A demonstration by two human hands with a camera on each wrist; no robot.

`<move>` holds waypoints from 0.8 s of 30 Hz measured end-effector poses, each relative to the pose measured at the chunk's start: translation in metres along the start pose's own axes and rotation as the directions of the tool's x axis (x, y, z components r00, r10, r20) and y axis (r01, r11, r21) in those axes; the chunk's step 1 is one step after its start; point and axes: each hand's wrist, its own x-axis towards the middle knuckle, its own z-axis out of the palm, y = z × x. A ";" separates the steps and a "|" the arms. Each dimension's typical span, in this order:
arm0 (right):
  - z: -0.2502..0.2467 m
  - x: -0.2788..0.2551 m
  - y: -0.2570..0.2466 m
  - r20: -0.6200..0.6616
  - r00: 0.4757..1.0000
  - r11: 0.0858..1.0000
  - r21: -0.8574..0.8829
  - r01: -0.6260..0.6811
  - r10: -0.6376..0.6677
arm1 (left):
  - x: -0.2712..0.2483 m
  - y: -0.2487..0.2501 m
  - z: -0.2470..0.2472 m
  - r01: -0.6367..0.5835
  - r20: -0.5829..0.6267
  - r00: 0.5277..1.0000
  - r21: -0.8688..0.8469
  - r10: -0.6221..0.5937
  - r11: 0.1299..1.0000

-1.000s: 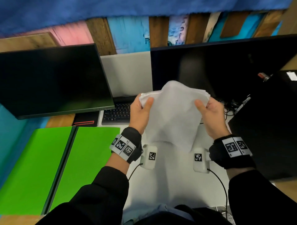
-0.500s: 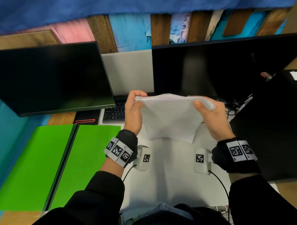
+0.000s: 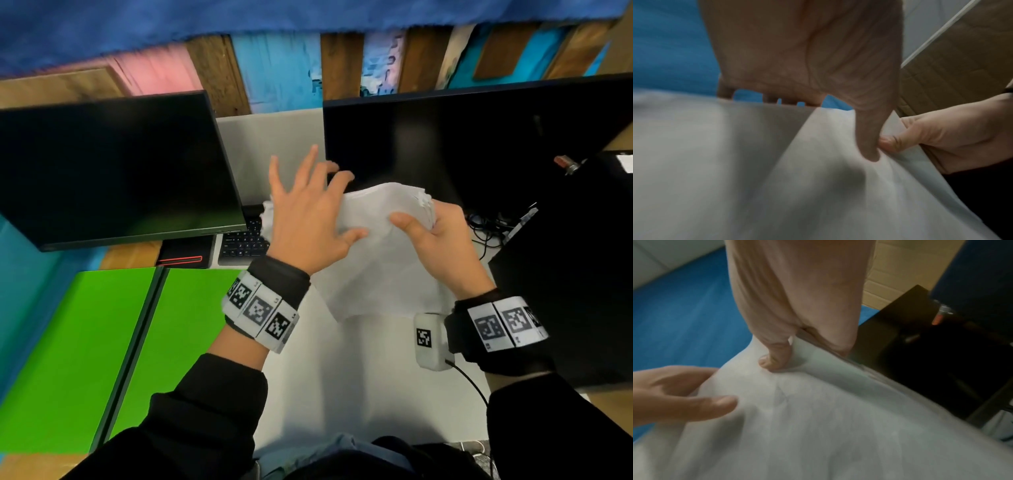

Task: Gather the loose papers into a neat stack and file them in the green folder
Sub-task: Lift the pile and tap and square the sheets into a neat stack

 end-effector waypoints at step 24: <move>-0.047 -0.023 0.122 0.083 0.864 0.787 0.377 -0.488 0.496 | -0.047 -0.086 0.065 0.494 0.361 0.746 -0.864 -0.559 0.101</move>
